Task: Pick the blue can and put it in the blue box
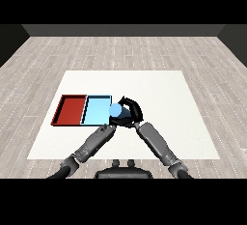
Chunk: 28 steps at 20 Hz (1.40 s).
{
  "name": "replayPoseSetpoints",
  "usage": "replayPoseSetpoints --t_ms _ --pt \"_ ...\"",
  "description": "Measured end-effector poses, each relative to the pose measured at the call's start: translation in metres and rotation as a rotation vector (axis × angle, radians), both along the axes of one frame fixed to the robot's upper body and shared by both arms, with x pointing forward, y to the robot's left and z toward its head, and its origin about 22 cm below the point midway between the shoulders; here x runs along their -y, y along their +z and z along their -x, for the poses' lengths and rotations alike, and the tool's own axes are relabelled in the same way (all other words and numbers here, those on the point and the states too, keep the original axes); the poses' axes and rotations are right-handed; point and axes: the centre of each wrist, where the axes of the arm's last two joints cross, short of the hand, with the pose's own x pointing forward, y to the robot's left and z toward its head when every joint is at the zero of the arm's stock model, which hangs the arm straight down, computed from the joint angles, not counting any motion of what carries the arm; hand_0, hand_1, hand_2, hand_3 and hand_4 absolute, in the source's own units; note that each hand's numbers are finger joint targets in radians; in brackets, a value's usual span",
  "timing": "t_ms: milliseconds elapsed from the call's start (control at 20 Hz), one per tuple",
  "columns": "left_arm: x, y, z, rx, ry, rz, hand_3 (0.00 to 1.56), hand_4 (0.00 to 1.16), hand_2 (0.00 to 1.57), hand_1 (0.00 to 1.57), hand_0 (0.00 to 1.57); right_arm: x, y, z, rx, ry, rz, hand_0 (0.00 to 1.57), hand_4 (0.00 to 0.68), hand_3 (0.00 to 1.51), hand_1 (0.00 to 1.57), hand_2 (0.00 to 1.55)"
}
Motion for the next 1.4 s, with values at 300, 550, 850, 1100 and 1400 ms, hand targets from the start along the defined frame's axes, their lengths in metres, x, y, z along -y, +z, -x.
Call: replayPoseSetpoints --t_ms 300,550,850,1100,1400 --pt "0.001 -0.006 0.003 -0.037 0.088 -0.021 1.48 1.14 1.57 1.57 1.57 -0.004 -0.003 0.0 0.015 -0.004 0.007 1.43 0.524 1.38 1.43 1.46" --pt "0.003 -0.005 -0.004 -0.058 0.138 -0.07 1.46 1.14 1.55 1.57 1.57 -0.004 -0.005 -0.002 0.02 -0.004 -0.003 1.42 0.531 1.38 1.42 1.46" --pt "0.0 -0.002 -0.004 -0.037 0.182 -0.072 1.47 1.14 1.56 1.57 1.57 -0.009 0.0 -0.002 0.011 0.0 -0.016 1.33 0.496 1.3 1.33 1.4" --pt "-0.001 -0.003 -0.006 -0.026 0.202 -0.082 1.47 1.14 1.56 1.57 1.57 -0.009 0.0 -0.005 0.0 -0.016 0.013 0.0 0.0 0.0 0.0 0.0" --pt "-0.002 0.0 -0.011 -0.015 0.202 -0.084 1.48 1.14 1.57 1.57 1.57 -0.005 0.0 -0.007 0.001 -0.024 0.044 0.0 0.0 0.0 0.0 0.0"
